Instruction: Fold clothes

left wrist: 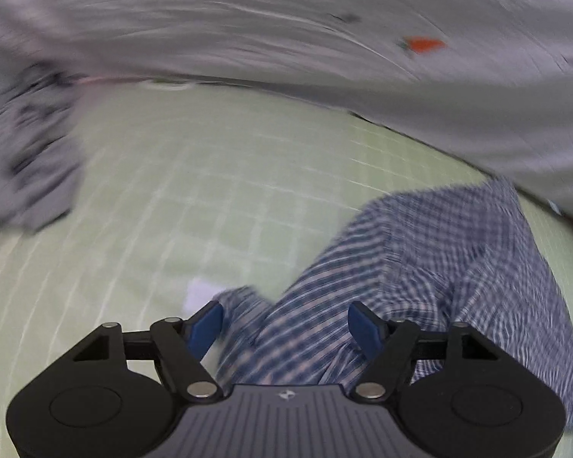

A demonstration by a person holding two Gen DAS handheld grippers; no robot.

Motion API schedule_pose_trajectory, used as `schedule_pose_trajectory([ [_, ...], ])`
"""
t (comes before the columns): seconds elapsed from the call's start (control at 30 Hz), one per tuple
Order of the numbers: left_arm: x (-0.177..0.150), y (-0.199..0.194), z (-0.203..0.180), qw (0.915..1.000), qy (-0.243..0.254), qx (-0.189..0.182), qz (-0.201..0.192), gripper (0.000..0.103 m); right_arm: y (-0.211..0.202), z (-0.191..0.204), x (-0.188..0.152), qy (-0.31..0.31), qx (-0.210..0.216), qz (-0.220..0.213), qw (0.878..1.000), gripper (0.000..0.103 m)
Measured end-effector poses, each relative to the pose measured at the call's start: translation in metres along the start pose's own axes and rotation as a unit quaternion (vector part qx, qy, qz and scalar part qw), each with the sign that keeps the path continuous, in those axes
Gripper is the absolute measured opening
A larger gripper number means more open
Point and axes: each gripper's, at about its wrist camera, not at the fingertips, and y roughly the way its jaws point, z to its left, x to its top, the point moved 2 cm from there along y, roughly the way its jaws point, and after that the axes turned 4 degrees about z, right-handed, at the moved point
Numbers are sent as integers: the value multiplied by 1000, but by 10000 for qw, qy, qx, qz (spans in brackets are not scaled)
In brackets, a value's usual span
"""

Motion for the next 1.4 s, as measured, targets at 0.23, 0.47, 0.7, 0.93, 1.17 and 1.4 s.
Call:
schedule_pose_trajectory([
  [0.23,20,52,-2,9982,324,-257,423,68,7,28,-28,332,361,438,9978,78],
  [0.47,22,65,2,9967,385,-409,587,21,23,48,-36,324,587,806,9945,74],
  [0.7,27,61,17,9995,143,-139,232,2,39,76,-30,-44,754,915,9929,6],
  [0.93,77,25,53,9974,-72,340,-624,2,55,157,45,-1182,1163,75,9861,4],
  [1.17,120,10,80,9825,-1334,696,-1095,20,66,228,97,-1247,1394,-458,9813,35],
  [1.4,58,30,62,9851,-1668,220,-349,48,70,196,24,-678,1701,576,9814,55],
])
